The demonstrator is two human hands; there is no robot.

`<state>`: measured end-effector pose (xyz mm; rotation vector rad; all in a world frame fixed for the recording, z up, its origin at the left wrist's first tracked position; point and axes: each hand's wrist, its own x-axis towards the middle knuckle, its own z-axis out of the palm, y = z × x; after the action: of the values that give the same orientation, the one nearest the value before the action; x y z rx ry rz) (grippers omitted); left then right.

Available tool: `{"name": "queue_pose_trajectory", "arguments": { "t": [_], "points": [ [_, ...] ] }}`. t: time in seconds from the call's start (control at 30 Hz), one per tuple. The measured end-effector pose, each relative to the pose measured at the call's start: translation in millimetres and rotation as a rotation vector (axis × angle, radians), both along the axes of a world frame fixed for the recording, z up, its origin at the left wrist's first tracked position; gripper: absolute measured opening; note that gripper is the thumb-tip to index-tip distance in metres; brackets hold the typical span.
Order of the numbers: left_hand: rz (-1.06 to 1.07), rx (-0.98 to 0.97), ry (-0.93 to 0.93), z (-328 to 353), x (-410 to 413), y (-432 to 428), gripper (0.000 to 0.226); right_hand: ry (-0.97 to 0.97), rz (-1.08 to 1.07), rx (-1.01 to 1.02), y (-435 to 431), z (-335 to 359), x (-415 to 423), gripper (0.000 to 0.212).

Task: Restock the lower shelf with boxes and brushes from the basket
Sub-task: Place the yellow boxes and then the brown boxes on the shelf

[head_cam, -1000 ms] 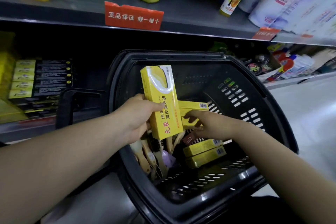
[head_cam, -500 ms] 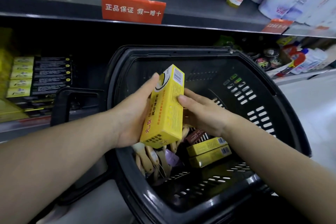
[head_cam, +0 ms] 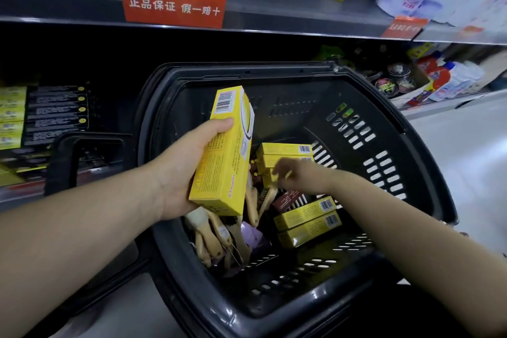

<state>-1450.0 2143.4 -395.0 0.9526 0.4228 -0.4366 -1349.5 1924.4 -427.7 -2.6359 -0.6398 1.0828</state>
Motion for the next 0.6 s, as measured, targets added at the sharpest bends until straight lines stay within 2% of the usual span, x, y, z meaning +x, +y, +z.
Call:
{"name": "queue_pose_trajectory", "arguments": {
  "t": [0.1, 0.17, 0.2, 0.27, 0.37, 0.43, 0.5, 0.6],
  "points": [
    [-0.024, 0.065, 0.021, 4.1, -2.3, -1.1, 0.037, 0.157, 0.276, -0.526, -26.5, -30.8, -5.9, 0.070],
    [-0.096, 0.100, 0.010, 12.3, -8.9, -2.8, 0.044, 0.192, 0.403, -0.695, -28.9, -46.3, -10.5, 0.088],
    [-0.124, 0.105, 0.007, 17.5, -13.8, -3.7, 0.047, 0.174, 0.473, -0.726, -26.1, -53.3, -11.8, 0.092],
    [-0.198, 0.134, 0.028, 33.8, -16.2, -9.5, 0.048, 0.016, 0.699, -0.770, -15.6, -62.2, -13.2, 0.093],
    [-0.272, 0.215, -0.042, 46.4, -29.0, -10.3, 0.037, -0.145, 0.950, -0.819, -7.9, -69.3, -15.5, 0.092],
    [-0.164, 0.101, -0.042, 44.1, -24.8, -3.1, 0.039, -0.136, 0.938, -0.792, -10.4, -71.6, -15.7, 0.085],
    [-0.160, 0.172, -0.023, 43.4, -17.6, -7.4, 0.039, -0.108, 0.845, -0.719, -12.5, -73.2, -14.4, 0.077],
    [-0.263, 0.311, -0.025, 50.4, -11.6, -21.7, 0.036, -0.063, 0.764, -0.662, -13.5, -78.2, -15.0, 0.075]
  ]
}}
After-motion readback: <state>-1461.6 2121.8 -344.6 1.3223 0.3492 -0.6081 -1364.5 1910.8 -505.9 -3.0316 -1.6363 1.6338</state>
